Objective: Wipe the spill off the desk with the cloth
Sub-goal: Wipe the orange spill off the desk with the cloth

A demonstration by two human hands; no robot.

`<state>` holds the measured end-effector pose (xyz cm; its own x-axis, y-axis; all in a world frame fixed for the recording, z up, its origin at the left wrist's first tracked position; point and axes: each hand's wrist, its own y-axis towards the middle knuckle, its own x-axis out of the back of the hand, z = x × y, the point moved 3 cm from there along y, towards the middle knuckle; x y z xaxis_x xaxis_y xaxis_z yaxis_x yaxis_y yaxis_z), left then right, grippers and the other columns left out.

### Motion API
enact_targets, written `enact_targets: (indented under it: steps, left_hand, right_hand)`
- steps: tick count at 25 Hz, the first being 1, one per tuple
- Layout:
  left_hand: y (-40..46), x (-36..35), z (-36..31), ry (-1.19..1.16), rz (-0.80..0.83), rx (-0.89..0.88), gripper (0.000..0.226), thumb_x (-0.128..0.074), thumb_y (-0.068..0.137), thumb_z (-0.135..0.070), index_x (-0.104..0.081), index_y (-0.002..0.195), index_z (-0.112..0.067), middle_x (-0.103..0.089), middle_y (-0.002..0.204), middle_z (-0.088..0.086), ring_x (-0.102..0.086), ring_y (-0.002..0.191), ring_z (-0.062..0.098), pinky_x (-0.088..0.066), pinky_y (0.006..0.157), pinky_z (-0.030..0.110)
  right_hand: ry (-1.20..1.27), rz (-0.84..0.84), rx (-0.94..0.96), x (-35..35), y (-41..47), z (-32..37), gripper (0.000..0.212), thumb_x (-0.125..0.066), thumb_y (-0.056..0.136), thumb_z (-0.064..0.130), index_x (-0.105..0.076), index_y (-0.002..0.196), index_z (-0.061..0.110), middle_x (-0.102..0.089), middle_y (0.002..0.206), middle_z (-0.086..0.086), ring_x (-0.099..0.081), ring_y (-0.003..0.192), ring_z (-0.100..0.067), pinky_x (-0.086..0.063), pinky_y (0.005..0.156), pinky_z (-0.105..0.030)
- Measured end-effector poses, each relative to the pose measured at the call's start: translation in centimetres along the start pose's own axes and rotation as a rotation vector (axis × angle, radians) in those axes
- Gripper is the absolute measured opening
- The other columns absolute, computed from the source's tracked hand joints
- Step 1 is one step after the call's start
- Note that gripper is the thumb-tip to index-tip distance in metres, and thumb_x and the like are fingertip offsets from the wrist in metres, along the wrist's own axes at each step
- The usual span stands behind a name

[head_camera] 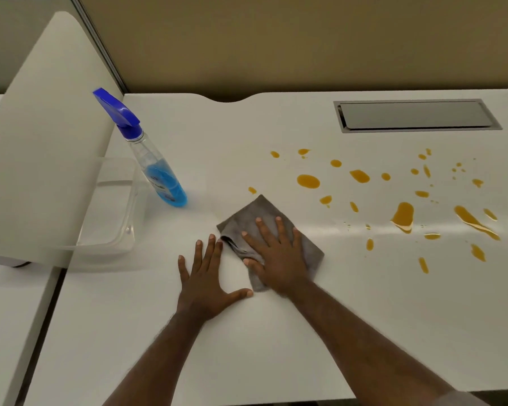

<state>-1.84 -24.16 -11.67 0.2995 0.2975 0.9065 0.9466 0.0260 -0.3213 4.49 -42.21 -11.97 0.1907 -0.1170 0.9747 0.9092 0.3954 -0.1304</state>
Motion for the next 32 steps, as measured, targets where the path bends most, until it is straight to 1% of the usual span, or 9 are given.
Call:
enact_targets:
  steps: [3, 8, 13, 15, 19, 22, 24, 29, 32]
  left_hand:
    - [0.0, 0.2, -0.1, -0.023, 0.009, 0.002, 0.133, -0.028, 0.052, -0.104, 0.025, 0.150, -0.030, 0.037, 0.153, -0.016, 0.037, 0.140, 0.009, 0.015, 0.117, 0.055]
    - [-0.1, 0.3, -0.2, -0.041, 0.020, -0.007, 0.134, -0.029, 0.052, -0.103, 0.027, 0.149, -0.030, 0.037, 0.153, -0.017, 0.037, 0.140, 0.009, 0.018, 0.116, 0.055]
    - [0.1, 0.1, 0.1, -0.016, -0.006, -0.003, 0.131, -0.028, 0.053, -0.103, 0.031, 0.146, -0.030, 0.038, 0.152, -0.017, 0.036, 0.141, 0.009, 0.014, 0.116, 0.056]
    - [0.2, -0.1, 0.2, -0.030, 0.003, -0.003, 0.132, -0.029, 0.053, -0.103, 0.029, 0.147, -0.031, 0.036, 0.153, -0.018, 0.035, 0.141, 0.009, 0.014, 0.116, 0.055]
    - [0.2, 0.3, -0.3, -0.018, 0.026, 0.012, 0.134, -0.031, 0.052, -0.102, 0.023, 0.150, -0.028, 0.037, 0.152, -0.016, 0.035, 0.141, 0.012, 0.013, 0.117, 0.058]
    - [-0.6, 0.4, -2.4, -0.006, 0.009, -0.011, 0.132, -0.030, 0.053, -0.101, 0.022, 0.150, -0.029, 0.037, 0.153, -0.015, 0.034, 0.142, 0.013, 0.013, 0.116, 0.057]
    - [-1.5, -0.3, -5.0, -0.005, -0.005, -0.054, 0.127, -0.029, 0.055, -0.102, 0.023, 0.150, -0.035, 0.036, 0.154, -0.017, 0.033, 0.142, 0.012, 0.012, 0.116, 0.057]
    - [-2.9, -3.6, -12.2, 0.014, 0.025, -0.117, 0.114, -0.028, 0.058, -0.101, 0.017, 0.148, -0.047, 0.033, 0.155, -0.017, 0.035, 0.142, 0.013, 0.011, 0.114, 0.061]
    - [-2.9, -4.9, -14.9, -0.009, 0.053, -0.014, 0.112, -0.028, 0.057, -0.100, 0.019, 0.146, -0.050, 0.036, 0.153, -0.018, 0.037, 0.141, 0.014, 0.010, 0.111, 0.066]
  right_hand:
    - [-0.030, -0.060, 0.002, -0.2, -3.8, -4.4, 0.060, -0.029, 0.091, 0.061, -0.008, 0.147, 0.053, -0.007, 0.162, 0.012, 0.002, 0.150, -0.026, -0.012, 0.116, -0.056]
    - [0.025, -0.098, -0.363, 1.7, -0.1, -4.4, 0.059, -0.035, 0.094, 0.058, -0.015, 0.149, 0.045, -0.011, 0.163, 0.003, -0.005, 0.148, -0.037, -0.012, 0.112, -0.063]
    - [-0.027, -0.087, -0.010, -0.6, -4.0, -1.6, 0.061, -0.036, 0.089, 0.060, -0.018, 0.147, 0.050, -0.016, 0.161, 0.008, -0.005, 0.149, -0.031, -0.015, 0.114, -0.060]
    - [-0.036, -0.137, -0.055, -0.2, -6.0, -5.2, 0.060, -0.038, 0.089, 0.057, -0.020, 0.146, 0.051, -0.020, 0.160, 0.011, -0.010, 0.149, -0.028, -0.018, 0.114, -0.055]
    - [0.031, -0.144, -0.428, 1.6, -3.6, -6.6, 0.058, -0.038, 0.093, 0.055, -0.023, 0.148, 0.044, -0.018, 0.161, 0.005, -0.011, 0.148, -0.035, -0.017, 0.111, -0.061]
    - [0.000, -0.115, -0.195, 0.7, -4.8, -4.4, 0.059, -0.037, 0.091, 0.056, -0.024, 0.148, 0.044, -0.020, 0.161, 0.005, -0.010, 0.148, -0.035, -0.020, 0.110, -0.063]
    - [-0.041, -0.131, -0.103, 0.1, -8.7, -7.8, 0.060, -0.037, 0.090, 0.055, -0.023, 0.147, 0.045, -0.023, 0.160, 0.008, -0.013, 0.148, -0.031, -0.025, 0.110, -0.060]
    - [0.017, -0.183, -0.384, 2.7, -7.8, -14.5, 0.058, -0.039, 0.094, 0.053, -0.024, 0.149, 0.041, -0.020, 0.161, 0.002, -0.013, 0.147, -0.038, -0.018, 0.111, -0.065]
    - [0.022, -0.125, -0.216, 2.6, -6.6, -13.4, 0.058, -0.031, 0.094, 0.057, -0.022, 0.149, 0.041, -0.017, 0.162, 0.002, -0.009, 0.147, -0.039, -0.014, 0.111, -0.066]
